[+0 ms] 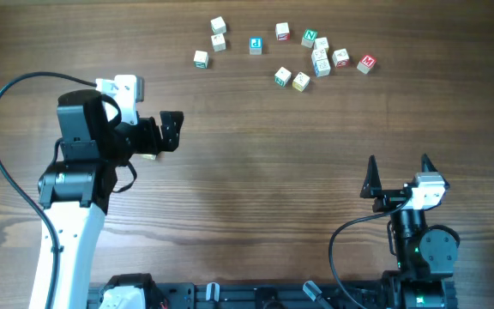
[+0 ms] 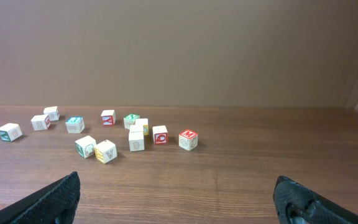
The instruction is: Form a horizontal line
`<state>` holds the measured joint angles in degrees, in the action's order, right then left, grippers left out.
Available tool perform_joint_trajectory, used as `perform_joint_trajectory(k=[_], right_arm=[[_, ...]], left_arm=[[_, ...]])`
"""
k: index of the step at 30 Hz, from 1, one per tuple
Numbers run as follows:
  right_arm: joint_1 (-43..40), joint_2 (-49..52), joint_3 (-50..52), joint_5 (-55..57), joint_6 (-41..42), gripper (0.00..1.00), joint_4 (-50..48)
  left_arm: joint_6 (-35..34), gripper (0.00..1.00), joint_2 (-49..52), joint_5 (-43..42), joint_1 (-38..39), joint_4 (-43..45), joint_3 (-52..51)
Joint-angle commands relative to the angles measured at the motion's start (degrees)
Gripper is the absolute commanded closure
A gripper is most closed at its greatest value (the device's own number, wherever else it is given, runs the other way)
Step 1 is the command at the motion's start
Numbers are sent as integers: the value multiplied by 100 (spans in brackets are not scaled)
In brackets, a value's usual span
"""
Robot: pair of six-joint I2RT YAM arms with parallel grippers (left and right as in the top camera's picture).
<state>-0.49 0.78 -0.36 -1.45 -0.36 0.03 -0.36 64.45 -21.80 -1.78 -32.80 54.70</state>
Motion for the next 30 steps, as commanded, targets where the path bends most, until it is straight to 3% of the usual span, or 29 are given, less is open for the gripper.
perform_joint_trajectory(k=[1, 6, 10, 14, 21, 24, 30], right_arm=[[-24, -35, 7, -68, -96, 0, -17], [-24, -35, 7, -68, -98, 0, -17], [-24, -35, 7, -68, -96, 0, -20], [-24, -35, 7, -68, -96, 0, -17], [-24, -35, 7, -68, -96, 0, -17], [-24, -35, 7, -68, -98, 0, -17], [-24, -35, 7, -68, -96, 0, -20]], left_arm=[[-55, 0, -192, -632, -20, 315, -4], [-92, 0, -291, -1182, -17, 1095, -4], [-219, 0, -282, -1134, 345, 2000, 11], [-356, 0, -79, -61, 984, 2319, 278], [-354, 0, 1637, 369, 1692, 2280, 1456], [-308, 0, 2461, 802, 1733, 2299, 2024], [-313, 0, 3705, 844, 1740, 2321, 2988]])
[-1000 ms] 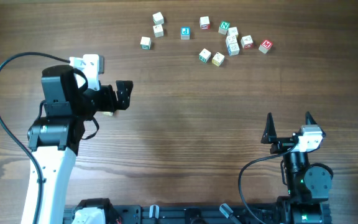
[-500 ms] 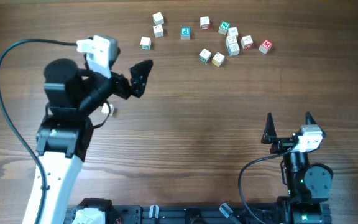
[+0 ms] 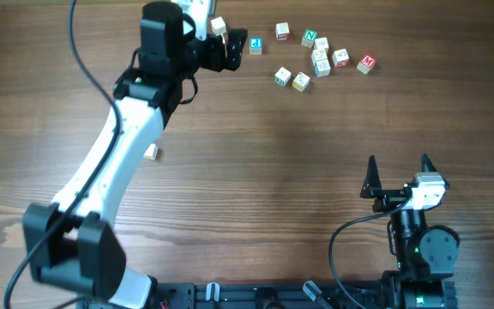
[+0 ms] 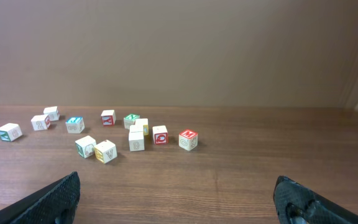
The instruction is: Form a horizontal line
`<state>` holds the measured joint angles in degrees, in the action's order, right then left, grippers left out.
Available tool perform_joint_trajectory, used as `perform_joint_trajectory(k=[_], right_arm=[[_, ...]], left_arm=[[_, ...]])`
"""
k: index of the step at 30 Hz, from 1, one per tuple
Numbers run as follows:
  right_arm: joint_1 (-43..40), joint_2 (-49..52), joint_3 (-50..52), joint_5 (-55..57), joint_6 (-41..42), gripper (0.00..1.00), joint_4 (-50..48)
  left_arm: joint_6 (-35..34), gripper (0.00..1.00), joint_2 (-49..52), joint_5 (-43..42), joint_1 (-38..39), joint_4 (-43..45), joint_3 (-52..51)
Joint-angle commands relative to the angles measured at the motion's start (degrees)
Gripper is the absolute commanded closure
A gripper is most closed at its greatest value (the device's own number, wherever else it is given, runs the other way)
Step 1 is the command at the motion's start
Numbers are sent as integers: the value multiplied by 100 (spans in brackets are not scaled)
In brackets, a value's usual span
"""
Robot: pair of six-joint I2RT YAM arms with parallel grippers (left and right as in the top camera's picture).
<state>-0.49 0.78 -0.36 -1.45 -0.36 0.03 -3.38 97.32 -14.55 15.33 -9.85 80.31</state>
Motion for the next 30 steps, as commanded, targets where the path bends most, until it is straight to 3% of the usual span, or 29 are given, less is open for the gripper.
perform_joint_trajectory(k=[1, 7, 11, 18, 21, 30], right_arm=[[-24, -35, 7, -68, -96, 0, -20], [-24, -35, 7, -68, -96, 0, -17], [-24, -35, 7, -68, -96, 0, -20], [-24, -35, 7, -68, -96, 0, -17], [-24, -35, 7, -68, -98, 0, -17], [-24, -35, 7, -68, -98, 0, -17]], left_arm=[[-11, 0, 592, 120, 33, 26, 573], [-13, 0, 1856, 415, 33, 302, 1220], [-11, 0, 2457, 1257, -31, 376, 1220], [-17, 0, 3042, 1257, -98, 1360, 1222], [-378, 0, 3550, 1272, -98, 1687, 1239], [-481, 10, 4291, 1340, -98, 2347, 1416]])
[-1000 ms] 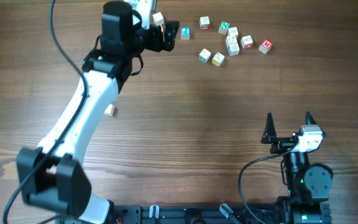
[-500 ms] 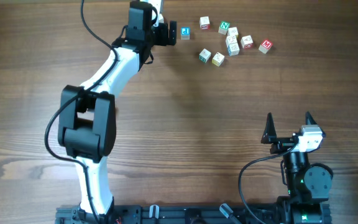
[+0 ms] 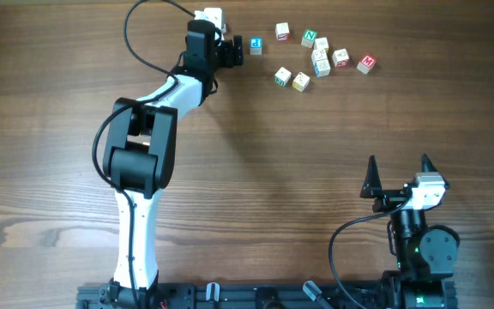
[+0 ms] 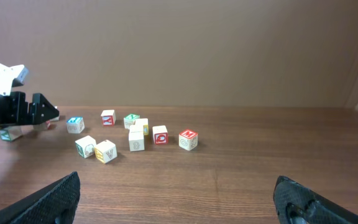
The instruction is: Form a horizontal line
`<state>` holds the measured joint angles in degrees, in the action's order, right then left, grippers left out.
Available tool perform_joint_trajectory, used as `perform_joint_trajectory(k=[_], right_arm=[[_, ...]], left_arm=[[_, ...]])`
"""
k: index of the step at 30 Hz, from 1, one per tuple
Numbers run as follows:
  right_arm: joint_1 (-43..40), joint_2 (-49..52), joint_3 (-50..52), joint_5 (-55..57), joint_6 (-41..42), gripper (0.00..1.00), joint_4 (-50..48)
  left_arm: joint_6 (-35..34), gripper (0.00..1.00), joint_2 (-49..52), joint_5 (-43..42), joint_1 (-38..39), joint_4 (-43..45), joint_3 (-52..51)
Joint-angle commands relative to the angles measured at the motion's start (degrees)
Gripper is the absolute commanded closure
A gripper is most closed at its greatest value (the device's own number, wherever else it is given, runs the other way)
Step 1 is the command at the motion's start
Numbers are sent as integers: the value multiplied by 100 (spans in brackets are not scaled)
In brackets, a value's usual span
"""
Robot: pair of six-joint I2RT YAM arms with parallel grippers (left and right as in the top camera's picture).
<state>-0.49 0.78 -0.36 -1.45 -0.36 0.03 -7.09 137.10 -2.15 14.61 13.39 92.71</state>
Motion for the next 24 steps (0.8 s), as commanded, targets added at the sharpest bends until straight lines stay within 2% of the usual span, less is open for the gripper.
perform_joint_trajectory(k=[1, 7, 9, 11, 17, 18, 19, 20, 21, 24], right_arm=[[-24, -35, 7, -68, -98, 0, -20], [-24, -35, 7, -68, -96, 0, -17], [-24, -35, 7, -68, -96, 0, -17], [-24, -35, 7, -68, -96, 0, -17], [-24, -35, 7, -68, -96, 0, -17], [-24, -35, 7, -68, -96, 0, -17], [-24, -35, 7, -68, -96, 0, -17], [-24, -35, 7, -68, -96, 0, -17], [-24, -35, 7, -68, -96, 0, -20], [-24, -35, 7, -68, -98, 0, -17]], left_arm=[[-107, 12, 343, 103, -26, 4, 214], [-85, 34, 542, 184, -26, 13, 258], [-85, 66, 516, 184, -26, -79, 369], [-85, 70, 446, 184, -26, -205, 564], [70, 74, -85, 184, -26, -557, 857], [66, 70, -164, 181, -26, -619, 857], [66, 42, -181, 181, -22, -673, 857], [61, 24, -181, 184, -20, -772, 857], [59, 18, -177, 181, -20, -925, 857], [17, 21, -116, 179, 44, -1054, 857]])
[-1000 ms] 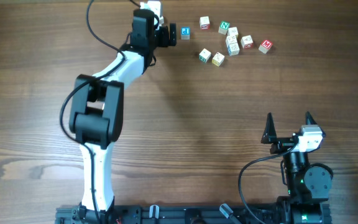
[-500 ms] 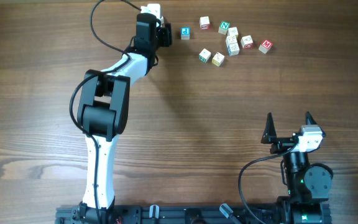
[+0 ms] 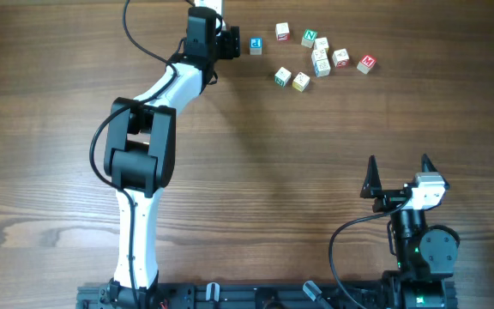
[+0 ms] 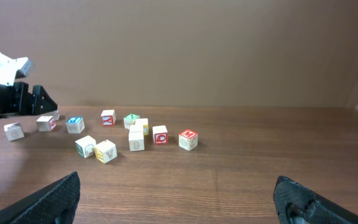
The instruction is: Form a horizontal line
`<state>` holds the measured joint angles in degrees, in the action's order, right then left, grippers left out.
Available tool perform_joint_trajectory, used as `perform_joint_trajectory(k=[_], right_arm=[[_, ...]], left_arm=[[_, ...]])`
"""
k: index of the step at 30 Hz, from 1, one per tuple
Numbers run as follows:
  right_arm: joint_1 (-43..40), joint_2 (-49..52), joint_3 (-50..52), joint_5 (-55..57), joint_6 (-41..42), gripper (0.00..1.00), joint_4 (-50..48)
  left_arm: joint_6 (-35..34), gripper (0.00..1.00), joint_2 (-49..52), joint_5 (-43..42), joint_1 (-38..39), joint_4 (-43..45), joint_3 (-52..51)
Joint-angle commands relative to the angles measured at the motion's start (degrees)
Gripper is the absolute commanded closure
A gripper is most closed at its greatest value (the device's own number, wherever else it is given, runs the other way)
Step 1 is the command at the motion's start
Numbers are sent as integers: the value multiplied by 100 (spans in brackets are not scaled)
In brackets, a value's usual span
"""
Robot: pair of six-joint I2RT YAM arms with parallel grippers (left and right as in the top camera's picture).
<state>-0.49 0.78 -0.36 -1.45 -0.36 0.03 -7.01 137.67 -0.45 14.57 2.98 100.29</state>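
Note:
Several small lettered wooden cubes lie scattered at the table's far edge. Among them are a blue one [image 3: 256, 45], a red one [image 3: 282, 33], a green one [image 3: 309, 38] and a red one furthest right [image 3: 366, 63]. My left arm reaches across the table, its gripper [image 3: 232, 45] at the left end of the cluster, just left of the blue cube. In the right wrist view the left gripper [image 4: 45, 102] hovers over two pale cubes [image 4: 13, 130] [image 4: 45, 122]. Its jaw gap does not show. My right gripper [image 3: 399, 174] stands open and empty near the front.
A tight clump of cubes [image 3: 320, 58] sits in the middle of the cluster, with two more [image 3: 292, 79] just in front. The left arm [image 3: 144, 146] spans the left half of the table. A brown wall [image 4: 185, 50] stands behind the far edge.
The left gripper has risen a little off the table and shifted slightly toward the far edge. The leftmost cube now sits slightly further right and shows a different face. The right arm has not moved.
The left gripper was over the left middle of the table above a lone cube. It then reached the cluster's left end, leaving that cube on the wood. Later it sat low among the leftmost cubes, and now it is just above them.

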Motion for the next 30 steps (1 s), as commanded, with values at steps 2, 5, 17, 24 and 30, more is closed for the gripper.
perform_joint_trajectory(k=[2, 5, 17, 24, 30], right_arm=[[-24, -35, 7, -68, -96, 0, -17], [-24, -35, 7, -68, -96, 0, -17], [-24, -35, 7, -68, -96, 0, -17], [-24, -35, 7, -68, -96, 0, -17], [-24, -35, 7, -68, -96, 0, -17]], left_arm=[[15, 28, -98, 11, 111, 98, 98], [245, 35, 101, -11, 157, 116, 168], [527, 29, 566, 11, 162, 59, 260], [531, 60, 601, 61, 157, -144, 330], [855, 69, 498, 313, 157, -1484, 1521]])
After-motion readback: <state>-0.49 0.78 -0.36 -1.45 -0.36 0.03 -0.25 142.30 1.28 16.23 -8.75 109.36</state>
